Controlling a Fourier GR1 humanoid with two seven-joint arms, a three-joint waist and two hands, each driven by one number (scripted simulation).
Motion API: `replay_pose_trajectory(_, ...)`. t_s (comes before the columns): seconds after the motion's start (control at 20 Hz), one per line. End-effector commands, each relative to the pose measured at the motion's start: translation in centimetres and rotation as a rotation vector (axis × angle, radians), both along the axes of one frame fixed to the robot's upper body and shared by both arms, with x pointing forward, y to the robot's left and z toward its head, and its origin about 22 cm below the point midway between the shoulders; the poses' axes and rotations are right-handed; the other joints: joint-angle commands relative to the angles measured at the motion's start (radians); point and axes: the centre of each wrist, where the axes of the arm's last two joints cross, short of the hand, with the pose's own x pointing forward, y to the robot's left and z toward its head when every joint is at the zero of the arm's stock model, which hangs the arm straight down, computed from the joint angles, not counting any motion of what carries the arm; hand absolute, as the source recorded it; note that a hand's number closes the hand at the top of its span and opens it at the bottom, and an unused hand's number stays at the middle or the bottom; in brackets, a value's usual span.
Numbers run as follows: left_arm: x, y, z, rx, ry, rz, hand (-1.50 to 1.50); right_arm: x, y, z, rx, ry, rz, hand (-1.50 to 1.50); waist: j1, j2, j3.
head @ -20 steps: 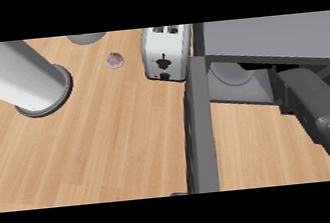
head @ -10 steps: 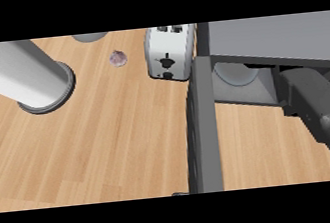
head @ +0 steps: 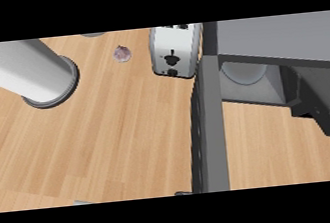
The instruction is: Pick up the milk, place it into the microwave and close the microwave
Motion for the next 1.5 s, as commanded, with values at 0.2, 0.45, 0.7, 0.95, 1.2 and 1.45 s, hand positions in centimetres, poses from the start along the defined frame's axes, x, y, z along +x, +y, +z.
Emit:
replay_pose_trajectory(0.2,0.6,0.1,-0.2,0.014,0.011,-0.008,-1.5,1.7,1.9,2.9,0.033,-0.09,0.102,-1.5,0.013,0.001,0.003)
replay_pose_trajectory(0.45,1.3,0.0,0.0,0.032,0.016,-0.022,-1.5,1.8,2.9,2.7,-0.053,0.049,0.191,-1.5,0.028,-0.001,-0.004)
replay_pose_trajectory(0.7,1.9,0.2,0.1,0.044,0.016,-0.033,-1.5,2.6,5.5,3.6,-0.073,0.064,0.15,-1.5,0.041,-0.009,-0.006)
replay_pose_trajectory(0.95,2.2,-0.3,-0.8,0.032,0.045,-0.041,-1.5,3.1,9.0,4.1,-0.026,0.039,0.141,-1.5,0.037,-0.018,-0.006)
replay_pose_trajectory(1.2,2.8,-0.8,-0.9,0.039,0.048,-0.062,-1.5,3.2,10.2,4.3,-0.033,0.0,0.19,-1.5,0.019,-0.021,-0.004)
replay_pose_trajectory(1.45,3.0,-1.0,-1.5,0.03,0.074,-0.066,-1.5,3.2,10.4,4.5,-0.003,-0.054,0.128,-1.5,-0.013,-0.03,-0.004)
